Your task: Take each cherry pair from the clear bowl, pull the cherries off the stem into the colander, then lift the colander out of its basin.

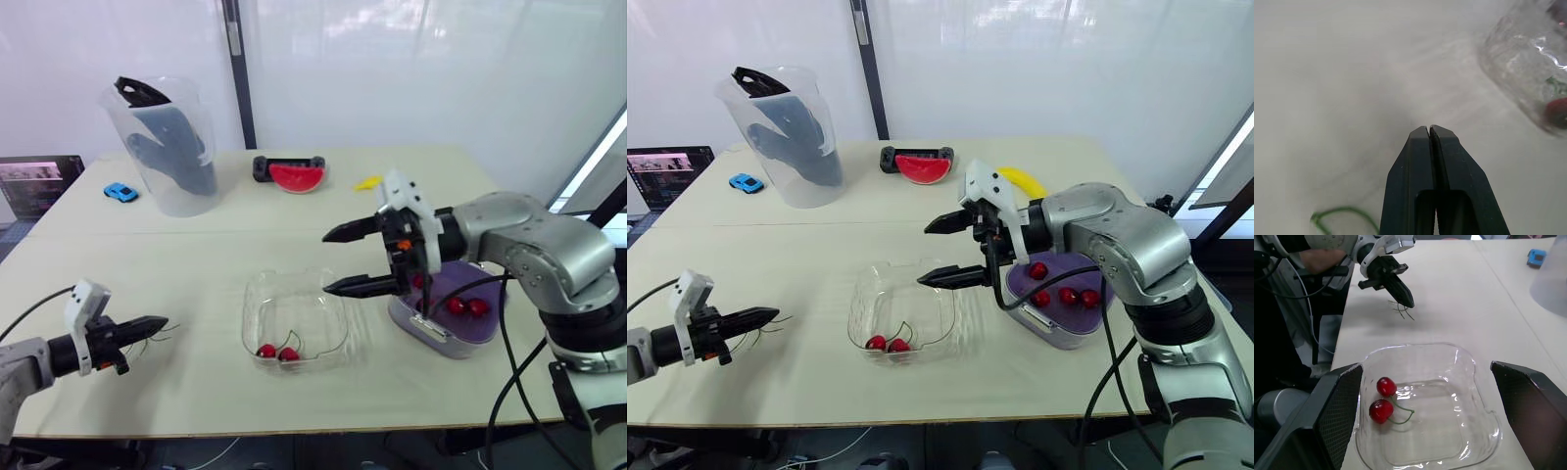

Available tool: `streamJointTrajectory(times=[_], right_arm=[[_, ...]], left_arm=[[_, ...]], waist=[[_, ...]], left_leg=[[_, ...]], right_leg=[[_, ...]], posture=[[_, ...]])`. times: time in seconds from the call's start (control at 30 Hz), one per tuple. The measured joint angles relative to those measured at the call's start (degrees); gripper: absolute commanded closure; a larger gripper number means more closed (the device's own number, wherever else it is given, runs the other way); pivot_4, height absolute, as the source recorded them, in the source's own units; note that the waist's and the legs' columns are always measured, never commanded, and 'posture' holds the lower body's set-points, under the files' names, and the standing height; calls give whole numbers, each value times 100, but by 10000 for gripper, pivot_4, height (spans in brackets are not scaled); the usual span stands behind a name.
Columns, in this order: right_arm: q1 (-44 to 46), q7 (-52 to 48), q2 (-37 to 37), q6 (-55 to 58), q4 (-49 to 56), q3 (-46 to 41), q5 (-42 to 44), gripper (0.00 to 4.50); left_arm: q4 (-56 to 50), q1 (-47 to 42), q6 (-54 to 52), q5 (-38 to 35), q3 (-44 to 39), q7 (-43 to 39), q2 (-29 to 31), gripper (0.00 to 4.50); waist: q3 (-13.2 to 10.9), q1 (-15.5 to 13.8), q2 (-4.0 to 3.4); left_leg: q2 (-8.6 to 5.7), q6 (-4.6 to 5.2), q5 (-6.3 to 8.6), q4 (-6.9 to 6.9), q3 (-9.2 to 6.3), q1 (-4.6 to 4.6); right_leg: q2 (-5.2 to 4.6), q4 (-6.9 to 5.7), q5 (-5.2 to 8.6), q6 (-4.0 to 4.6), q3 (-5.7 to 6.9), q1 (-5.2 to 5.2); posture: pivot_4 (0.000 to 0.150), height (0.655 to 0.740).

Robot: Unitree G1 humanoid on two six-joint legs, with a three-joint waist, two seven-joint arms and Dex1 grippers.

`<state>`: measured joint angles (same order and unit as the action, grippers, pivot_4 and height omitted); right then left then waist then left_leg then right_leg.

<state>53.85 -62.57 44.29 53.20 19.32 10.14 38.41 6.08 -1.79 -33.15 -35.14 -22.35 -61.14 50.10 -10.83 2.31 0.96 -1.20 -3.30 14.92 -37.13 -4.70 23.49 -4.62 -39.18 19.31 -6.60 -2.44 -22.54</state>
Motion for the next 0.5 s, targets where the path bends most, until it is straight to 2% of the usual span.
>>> streamJointTrajectory(times=[0.2, 0.23, 0.27, 0.3, 0.47, 0.5], right_arm=[[0, -90, -92, -113, 127, 404, -200, 172], [0, -90, -113, -128, 121, 440, -237, 0], [0, -90, -128, -136, 116, 462, -258, 0], [0, -91, -157, -148, 106, 473, -286, 0], [0, -69, -220, -182, 70, 471, -332, 0], [-2, -61, -219, -159, 74, 443, -320, 0]], left_arm=[[313, 117, 164, 228, 2, -29, 65, 45000], [357, 118, 176, 250, 2, -35, 65, 39037], [406, 118, 199, 269, 2, -35, 66, 35988], [446, 117, 210, 294, 2, -33, 66, 30976], [450, 121, 186, 283, -61, -49, 117, 4403], [431, 115, 140, 238, -155, -48, 132, 555]], waist=[[0, 12, 0], [0, 9, 0], [0, 8, 0], [0, 8, 0], [0, 12, 0], [0, 12, 0]], left_leg=[[0, 0, 0, -1, 0, 0], [0, 0, 0, 0, 1, 0], [0, 0, 0, 0, 1, 0], [0, 0, 0, 0, 1, 0], [1, 0, 0, 0, 0, 0], [1, 0, 0, 0, 1, 0]], right_leg=[[0, 0, 0, 0, 0, 0], [-1, 0, 0, 0, 0, 0], [-1, 0, 0, 0, 0, 0], [-1, 0, 0, 0, 0, 0], [-1, 0, 0, 0, 0, -1], [-2, 0, 0, 0, 0, -2]], posture=[[1500, 7400], [1500, 7400], [1500, 7400], [1500, 7400], [1500, 7400], [1500, 7400]])
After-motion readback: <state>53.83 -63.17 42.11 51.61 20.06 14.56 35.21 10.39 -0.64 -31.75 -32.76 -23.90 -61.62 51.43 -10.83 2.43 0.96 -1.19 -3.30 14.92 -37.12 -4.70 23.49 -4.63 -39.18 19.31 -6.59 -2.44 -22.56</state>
